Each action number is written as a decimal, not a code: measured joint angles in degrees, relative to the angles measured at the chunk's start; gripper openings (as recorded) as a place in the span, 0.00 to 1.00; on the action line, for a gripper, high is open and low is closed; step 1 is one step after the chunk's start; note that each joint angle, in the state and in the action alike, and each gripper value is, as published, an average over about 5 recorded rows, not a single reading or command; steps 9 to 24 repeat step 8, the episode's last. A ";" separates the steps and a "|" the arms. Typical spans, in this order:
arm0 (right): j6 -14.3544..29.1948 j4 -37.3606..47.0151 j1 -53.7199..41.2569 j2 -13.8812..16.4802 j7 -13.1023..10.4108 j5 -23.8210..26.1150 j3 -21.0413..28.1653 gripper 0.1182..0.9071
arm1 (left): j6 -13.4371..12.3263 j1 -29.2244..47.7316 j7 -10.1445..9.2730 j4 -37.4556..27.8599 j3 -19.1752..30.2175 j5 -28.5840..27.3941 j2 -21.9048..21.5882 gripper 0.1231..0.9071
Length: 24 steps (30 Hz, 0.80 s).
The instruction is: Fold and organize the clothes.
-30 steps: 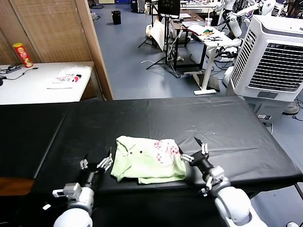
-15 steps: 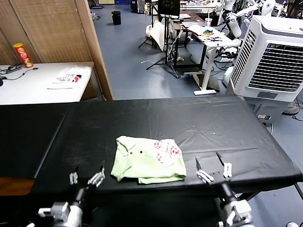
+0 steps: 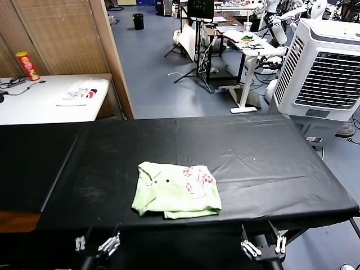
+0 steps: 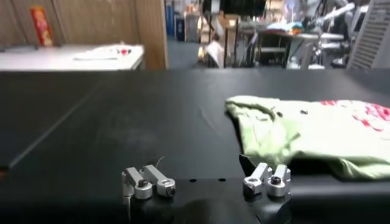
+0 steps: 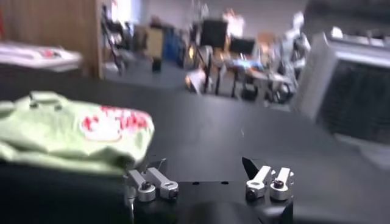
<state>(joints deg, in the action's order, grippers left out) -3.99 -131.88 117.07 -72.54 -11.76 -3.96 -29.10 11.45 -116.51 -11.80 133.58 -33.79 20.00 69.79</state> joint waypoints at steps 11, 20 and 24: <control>-1.16 -0.67 1.15 -0.28 -0.12 -0.04 0.13 0.86 | 1.12 -0.32 0.05 0.94 0.13 -0.52 0.54 0.86; -1.16 -0.67 1.15 -0.28 -0.12 -0.04 0.13 0.86 | 1.12 -0.32 0.05 0.94 0.13 -0.52 0.54 0.86; -1.16 -0.67 1.15 -0.28 -0.12 -0.04 0.13 0.86 | 1.12 -0.32 0.05 0.94 0.13 -0.52 0.54 0.86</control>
